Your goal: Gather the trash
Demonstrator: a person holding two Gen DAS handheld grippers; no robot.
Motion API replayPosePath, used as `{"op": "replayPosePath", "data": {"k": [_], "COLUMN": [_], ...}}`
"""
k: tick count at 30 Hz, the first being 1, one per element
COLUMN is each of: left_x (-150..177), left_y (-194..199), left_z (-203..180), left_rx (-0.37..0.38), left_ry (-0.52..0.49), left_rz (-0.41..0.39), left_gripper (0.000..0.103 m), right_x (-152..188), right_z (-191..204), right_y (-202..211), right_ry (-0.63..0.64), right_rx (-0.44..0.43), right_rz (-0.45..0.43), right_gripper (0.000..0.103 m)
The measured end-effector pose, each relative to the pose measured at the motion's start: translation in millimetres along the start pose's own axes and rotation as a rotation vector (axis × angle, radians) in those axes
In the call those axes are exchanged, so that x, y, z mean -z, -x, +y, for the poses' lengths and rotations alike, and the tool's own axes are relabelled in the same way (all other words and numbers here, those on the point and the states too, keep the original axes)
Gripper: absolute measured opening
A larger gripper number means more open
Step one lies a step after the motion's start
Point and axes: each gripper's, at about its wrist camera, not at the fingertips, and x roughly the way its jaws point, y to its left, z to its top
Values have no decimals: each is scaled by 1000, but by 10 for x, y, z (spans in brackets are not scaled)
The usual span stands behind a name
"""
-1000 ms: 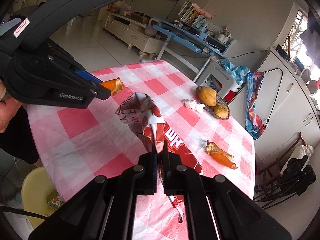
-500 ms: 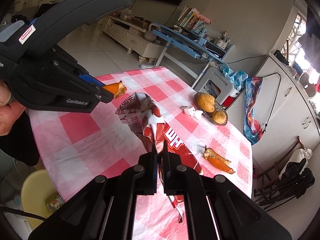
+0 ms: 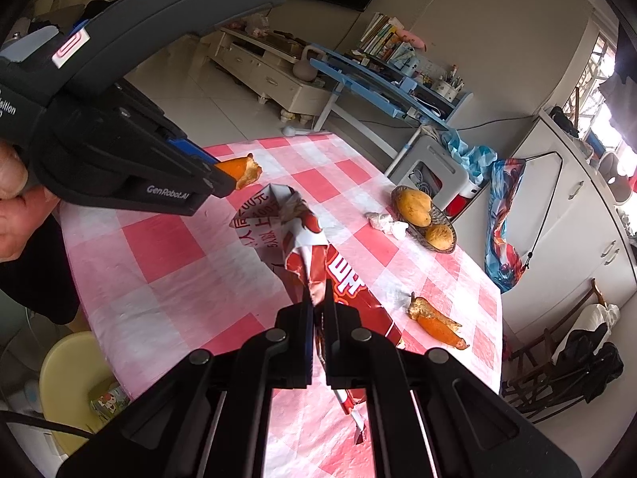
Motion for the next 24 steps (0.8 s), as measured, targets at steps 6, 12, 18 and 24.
{"op": "replayPosePath", "data": {"k": [6,12,18,24], "left_x": [-11,-27,-26,-25], "left_y": [7,11,10,11], "left_z": [20,45,46,50], "left_rx": [-2,-5,-5,-4], "left_ry": [5,11,13,12], "left_rz": [-1,-2,-2,-2], "left_gripper": [16,16,16,16], "right_x": [0,-1,-10,-20], "right_z": [0,5,11,4], "right_y": [0,-2,6,24], "right_ry": [0,1,3,2], "right_rx": [0,-1,-1,1], "right_rz": [0,1,0,-3], "right_gripper": [4,4,4,4]}}
